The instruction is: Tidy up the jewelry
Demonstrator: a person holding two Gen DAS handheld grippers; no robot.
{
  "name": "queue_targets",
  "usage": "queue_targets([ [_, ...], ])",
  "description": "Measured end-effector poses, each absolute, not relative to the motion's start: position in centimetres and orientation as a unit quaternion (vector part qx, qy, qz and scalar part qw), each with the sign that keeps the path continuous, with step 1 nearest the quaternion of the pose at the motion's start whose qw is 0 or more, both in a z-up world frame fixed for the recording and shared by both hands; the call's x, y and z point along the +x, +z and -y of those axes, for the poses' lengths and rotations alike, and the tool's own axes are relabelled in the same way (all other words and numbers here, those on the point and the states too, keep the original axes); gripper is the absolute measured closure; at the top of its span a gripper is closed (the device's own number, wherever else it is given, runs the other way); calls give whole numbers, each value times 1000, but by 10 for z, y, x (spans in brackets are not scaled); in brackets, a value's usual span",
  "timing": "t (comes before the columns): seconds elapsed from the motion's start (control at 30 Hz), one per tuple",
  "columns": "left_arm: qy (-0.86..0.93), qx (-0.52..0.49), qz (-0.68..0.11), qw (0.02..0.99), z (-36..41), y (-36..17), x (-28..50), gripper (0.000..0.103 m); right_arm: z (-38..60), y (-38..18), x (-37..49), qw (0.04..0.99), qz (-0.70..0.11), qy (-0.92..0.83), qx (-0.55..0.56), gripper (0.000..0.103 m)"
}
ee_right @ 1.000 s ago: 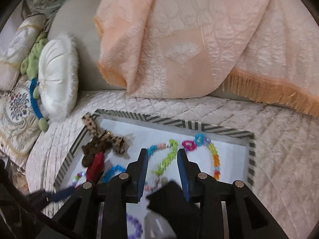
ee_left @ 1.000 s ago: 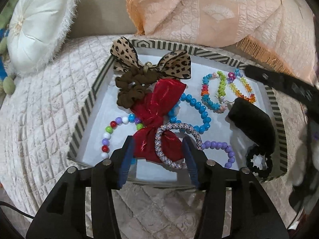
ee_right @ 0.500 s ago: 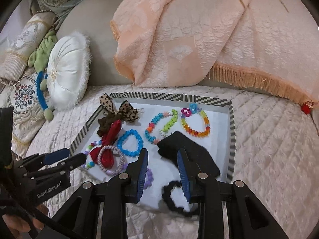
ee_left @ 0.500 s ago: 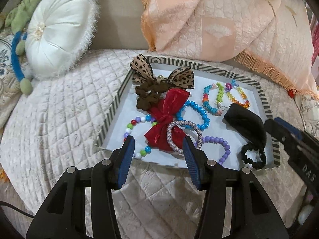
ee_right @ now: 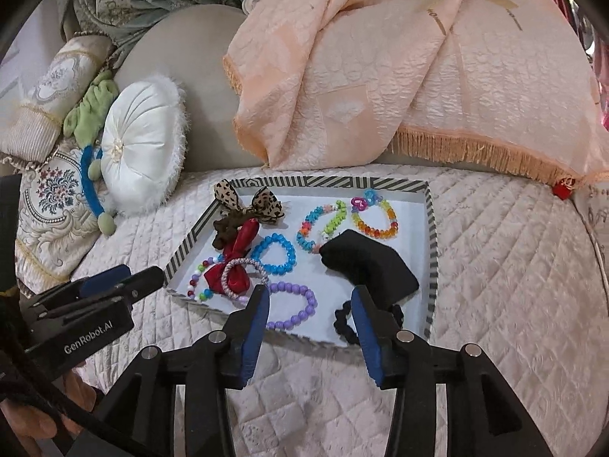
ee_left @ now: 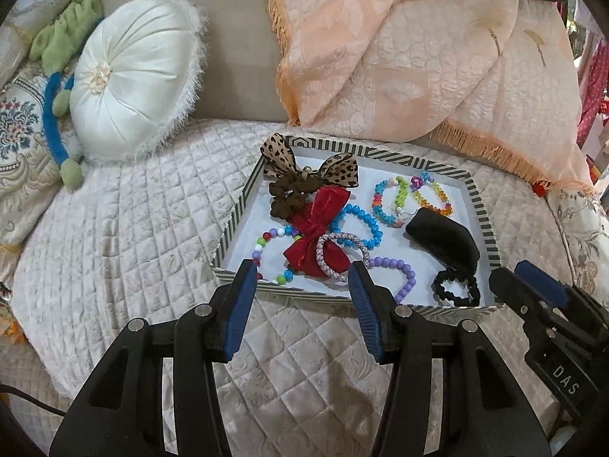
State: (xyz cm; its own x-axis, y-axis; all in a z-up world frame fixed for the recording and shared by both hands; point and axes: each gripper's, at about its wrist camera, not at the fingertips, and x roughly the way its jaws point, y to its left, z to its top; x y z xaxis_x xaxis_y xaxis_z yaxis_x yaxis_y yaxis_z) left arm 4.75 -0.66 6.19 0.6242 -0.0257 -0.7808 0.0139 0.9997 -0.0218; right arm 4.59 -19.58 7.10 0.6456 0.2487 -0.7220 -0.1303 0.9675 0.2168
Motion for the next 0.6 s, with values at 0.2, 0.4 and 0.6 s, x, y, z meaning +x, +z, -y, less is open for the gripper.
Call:
queue_targets([
  [0.2, -6, -2, -421, 907, 8, 72, 36, 54, 198, 77, 35, 905, -406, 96, 77, 58],
  [0.4, -5, 7, -413, 911, 13, 79, 27, 54, 200, 80, 26, 906, -406, 90, 81, 55],
  [0.6, -3, 14, -408, 913, 17, 82, 20, 54, 200, 84, 20, 907, -404, 89, 79, 50],
])
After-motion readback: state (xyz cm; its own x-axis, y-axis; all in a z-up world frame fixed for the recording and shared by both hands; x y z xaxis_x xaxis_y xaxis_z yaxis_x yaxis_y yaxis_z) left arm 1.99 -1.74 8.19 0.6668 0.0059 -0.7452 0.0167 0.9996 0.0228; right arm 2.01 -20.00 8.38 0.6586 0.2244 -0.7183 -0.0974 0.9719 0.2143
